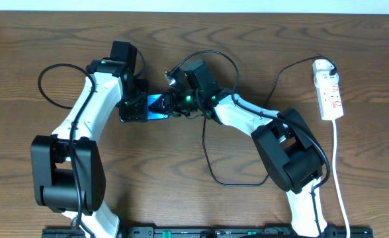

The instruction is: Plug charger to phone and switch on socket

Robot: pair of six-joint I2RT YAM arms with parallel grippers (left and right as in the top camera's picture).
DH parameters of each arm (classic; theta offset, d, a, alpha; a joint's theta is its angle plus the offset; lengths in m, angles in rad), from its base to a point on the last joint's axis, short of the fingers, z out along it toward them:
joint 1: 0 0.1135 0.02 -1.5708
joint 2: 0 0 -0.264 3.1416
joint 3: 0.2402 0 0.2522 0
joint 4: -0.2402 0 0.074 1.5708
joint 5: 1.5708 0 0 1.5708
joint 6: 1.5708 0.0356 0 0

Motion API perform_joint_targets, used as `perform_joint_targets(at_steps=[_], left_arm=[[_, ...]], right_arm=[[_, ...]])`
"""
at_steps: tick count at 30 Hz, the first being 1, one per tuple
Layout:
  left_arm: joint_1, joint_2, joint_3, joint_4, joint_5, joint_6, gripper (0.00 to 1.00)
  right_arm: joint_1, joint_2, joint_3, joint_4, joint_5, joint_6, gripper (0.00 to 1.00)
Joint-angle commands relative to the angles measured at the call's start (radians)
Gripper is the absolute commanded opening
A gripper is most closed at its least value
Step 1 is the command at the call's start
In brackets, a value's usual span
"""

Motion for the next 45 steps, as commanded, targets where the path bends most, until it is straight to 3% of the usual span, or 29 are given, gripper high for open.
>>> perform_joint_targets(at_steps=[1, 6, 14, 16, 20, 31, 45], left_arm=[[0.002, -0.032, 0.023, -0.003, -0.006, 0.006, 0.63], [0.002, -0.032, 0.023, -0.003, -0.006, 0.006, 0.63], [0.002, -0.032, 0.023, -0.003, -0.006, 0.006, 0.64], [0.002, -0.032, 0.023, -0.003, -0.006, 0.006, 0.77], [0.002, -0.032, 0.023, -0.002, -0.006, 0.005, 0.92], [0.002, -0.032, 0.023, -0.003, -0.005, 0.008, 0.96], [0.002, -0.032, 0.023, 0.185, 0.293, 0.406, 0.96]], right_arm=[[0.006, 0.009, 0.012, -0.004, 0.015, 0.012, 0.08], [0.006, 0.009, 0.012, 0.001, 0.016, 0.019, 0.02], [-0.006, 0.009, 0.012, 0.019, 0.007, 0.019, 0.01], [-0.010, 0.009, 0.012, 0.025, -0.004, 0.021, 0.01], [-0.019, 0.009, 0.012, 0.051, -0.011, 0.043, 0.01], [-0.063, 0.009, 0.012, 0.052, -0.047, 0.045, 0.01], [-0.191, 0.009, 0.012, 0.168, -0.146, 0.120, 0.01]])
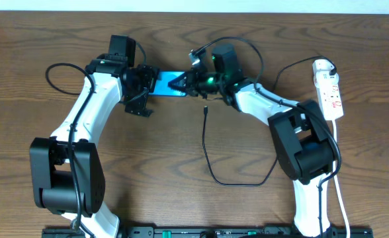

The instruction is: Plug charger to phone and switch on socket

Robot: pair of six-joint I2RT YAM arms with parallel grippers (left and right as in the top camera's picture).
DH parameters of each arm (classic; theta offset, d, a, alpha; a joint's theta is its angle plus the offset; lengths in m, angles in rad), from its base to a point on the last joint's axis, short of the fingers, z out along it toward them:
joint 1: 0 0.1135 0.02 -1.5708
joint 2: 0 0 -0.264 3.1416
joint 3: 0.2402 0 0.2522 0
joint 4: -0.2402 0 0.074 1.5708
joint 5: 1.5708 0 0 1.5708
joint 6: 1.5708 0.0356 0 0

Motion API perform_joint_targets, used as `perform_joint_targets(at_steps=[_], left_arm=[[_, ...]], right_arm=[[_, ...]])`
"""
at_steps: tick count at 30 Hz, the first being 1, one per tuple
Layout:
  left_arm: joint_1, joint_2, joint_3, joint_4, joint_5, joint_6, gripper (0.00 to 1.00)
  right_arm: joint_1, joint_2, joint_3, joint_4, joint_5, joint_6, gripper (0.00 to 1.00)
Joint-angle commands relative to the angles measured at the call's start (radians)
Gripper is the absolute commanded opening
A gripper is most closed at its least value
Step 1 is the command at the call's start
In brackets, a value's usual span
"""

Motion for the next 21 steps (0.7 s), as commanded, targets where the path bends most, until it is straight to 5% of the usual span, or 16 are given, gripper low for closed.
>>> perform_joint_targets(at_steps=[1, 9, 21], left_arm=[[0.002, -0.021, 0.021, 0.072, 0.166, 0.166, 0.96], [0.002, -0.021, 0.021, 0.186, 0.215, 0.188, 0.96], [0.002, -0.021, 0.021, 0.346, 0.214, 0.188, 0.95]], right_arm=[[-0.036, 0.003, 0.009, 0.075, -0.099, 0.087, 0.01], [-0.071, 0.003, 0.009, 0.247, -0.130, 0.286, 0.01], [-0.142, 0.003, 0.009, 0.253, -0.086, 0.652, 0.01]])
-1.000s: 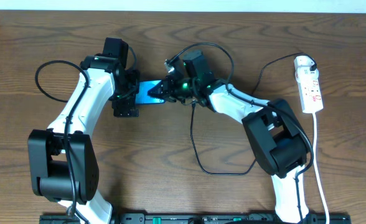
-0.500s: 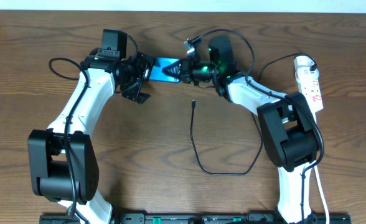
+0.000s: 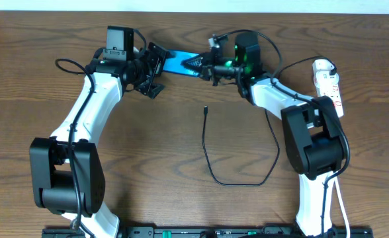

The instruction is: Plug charger to phone and switch on socket

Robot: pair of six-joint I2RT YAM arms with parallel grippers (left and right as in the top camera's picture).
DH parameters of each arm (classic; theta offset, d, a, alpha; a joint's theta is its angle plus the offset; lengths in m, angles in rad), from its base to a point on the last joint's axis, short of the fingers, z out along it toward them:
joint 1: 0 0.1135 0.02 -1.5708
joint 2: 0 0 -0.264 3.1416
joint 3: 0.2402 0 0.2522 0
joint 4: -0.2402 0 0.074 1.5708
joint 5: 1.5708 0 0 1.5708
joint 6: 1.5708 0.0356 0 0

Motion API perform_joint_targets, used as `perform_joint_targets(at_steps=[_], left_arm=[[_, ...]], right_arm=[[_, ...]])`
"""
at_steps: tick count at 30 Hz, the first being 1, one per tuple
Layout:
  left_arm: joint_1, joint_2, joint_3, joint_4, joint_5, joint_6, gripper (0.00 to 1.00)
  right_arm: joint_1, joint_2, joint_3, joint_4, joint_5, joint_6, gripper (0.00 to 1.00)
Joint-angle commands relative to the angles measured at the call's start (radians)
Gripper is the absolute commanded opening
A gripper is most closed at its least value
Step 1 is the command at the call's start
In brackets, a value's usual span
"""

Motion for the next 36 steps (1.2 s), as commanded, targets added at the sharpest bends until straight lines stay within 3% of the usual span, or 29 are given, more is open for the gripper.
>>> perform_joint_targets(at_steps=[1, 5, 13, 16, 18, 27, 33, 36], left_arm=[[0.002, -0.021, 0.020, 0.034, 0.012, 0.018, 0.94], [0.002, -0.021, 0.020, 0.095, 0.013, 0.018, 0.91], [0.002, -0.021, 0.020, 0.142, 0.013, -0.076, 0.87], [0.002, -0.021, 0.020, 0.182, 0.014, -0.076, 0.87], [0.002, -0.021, 0.020, 0.204, 0.021, -0.078, 1.00], [0.002, -0.021, 0.020, 0.225, 0.028, -0.197, 0.99], [0.002, -0.021, 0.020, 0.240, 0.029, -0.240, 0.78], [0.002, -0.021, 0.020, 0.240, 0.028, -0.241, 0.74]], right_arm=[[-0.027, 0.002, 0.011, 0.011, -0.006, 0.210, 0.01], [-0.032, 0.002, 0.011, 0.033, -0.009, 0.348, 0.01], [-0.028, 0.002, 0.011, 0.238, -0.001, 0.531, 0.01], [-0.026, 0.002, 0.011, 0.243, 0.003, 0.547, 0.01], [-0.023, 0.002, 0.011, 0.243, 0.006, 0.547, 0.01], [0.004, 0.002, 0.011, 0.242, 0.052, 0.583, 0.01], [0.024, 0.002, 0.011, 0.243, 0.077, 0.584, 0.01], [0.025, 0.002, 0.011, 0.243, 0.078, 0.584, 0.01]])
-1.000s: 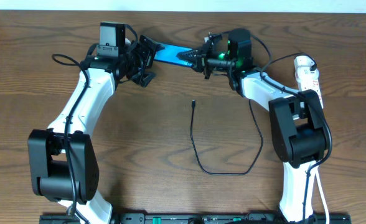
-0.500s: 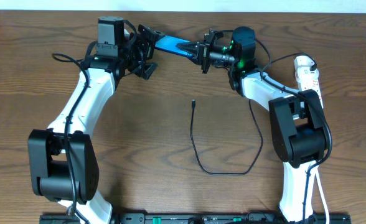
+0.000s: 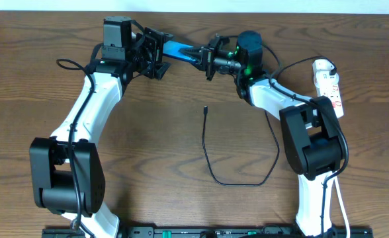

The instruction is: Plug charger to phone and switch on socket

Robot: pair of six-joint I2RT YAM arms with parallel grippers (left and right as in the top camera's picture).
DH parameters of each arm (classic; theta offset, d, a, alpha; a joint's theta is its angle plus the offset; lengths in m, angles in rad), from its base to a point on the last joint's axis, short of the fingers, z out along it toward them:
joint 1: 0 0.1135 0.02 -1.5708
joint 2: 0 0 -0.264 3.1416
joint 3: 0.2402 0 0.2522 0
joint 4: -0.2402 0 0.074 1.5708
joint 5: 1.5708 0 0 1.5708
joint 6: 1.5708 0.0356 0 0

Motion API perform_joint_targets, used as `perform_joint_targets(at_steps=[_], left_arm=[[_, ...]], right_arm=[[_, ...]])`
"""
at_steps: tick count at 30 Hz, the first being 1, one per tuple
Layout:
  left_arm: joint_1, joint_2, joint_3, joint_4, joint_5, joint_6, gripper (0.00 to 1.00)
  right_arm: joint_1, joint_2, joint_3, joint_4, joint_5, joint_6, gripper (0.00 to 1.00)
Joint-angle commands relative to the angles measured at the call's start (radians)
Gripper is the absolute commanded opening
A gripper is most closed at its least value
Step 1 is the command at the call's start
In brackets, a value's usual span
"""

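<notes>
The blue phone [image 3: 178, 50] hangs above the table's far edge, slightly tilted. My right gripper [image 3: 202, 57] is shut on its right end. My left gripper [image 3: 156, 53] stands at the phone's left end with its fingers spread wide; whether they touch the phone is unclear. The black charger cable [image 3: 237, 184] lies in a loop on the table. Its free plug tip [image 3: 206, 110] rests below the phone, apart from both grippers. A white socket strip [image 3: 330, 89] lies at the far right with the cable running up to it.
The white lead of the strip [image 3: 339, 178] runs down the right side to the front edge. Arm cables arc beside both wrists. The table's far edge [image 3: 49, 14] lies just behind the grippers.
The phone and both grippers have shifted a little further toward the table's far edge. The right gripper still holds the phone's right end. The cable has not moved.
At first both grippers met at the phone near the table's middle left, the cable draped by the right arm. Then the right gripper held the phone further back, with the cable tip lying free on the table. The phone has since gone further back, step by step.
</notes>
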Motion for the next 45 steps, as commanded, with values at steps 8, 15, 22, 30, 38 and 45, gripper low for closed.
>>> perform_joint_targets(at_steps=[8, 15, 22, 30, 38, 45], left_arm=[[0.002, -0.021, 0.019, 0.005, 0.009, -0.019, 0.66], [0.002, -0.021, 0.019, 0.004, -0.014, -0.019, 0.56], [0.002, -0.021, 0.019, 0.004, -0.037, -0.027, 0.49], [0.002, -0.021, 0.019, 0.003, -0.063, -0.027, 0.41], [0.002, -0.021, 0.019, 0.003, -0.092, -0.026, 0.40], [0.002, -0.021, 0.019, -0.004, -0.097, -0.026, 0.40]], right_arm=[[0.005, 0.000, 0.012, 0.011, 0.017, 0.013, 0.01], [0.021, 0.000, 0.012, 0.011, 0.020, 0.013, 0.02], [0.039, 0.000, 0.012, 0.011, 0.025, 0.013, 0.01], [0.054, 0.000, 0.012, 0.011, 0.039, 0.013, 0.02], [0.053, 0.000, 0.012, 0.035, 0.039, 0.013, 0.02], [0.053, 0.000, 0.012, 0.066, 0.038, 0.029, 0.02]])
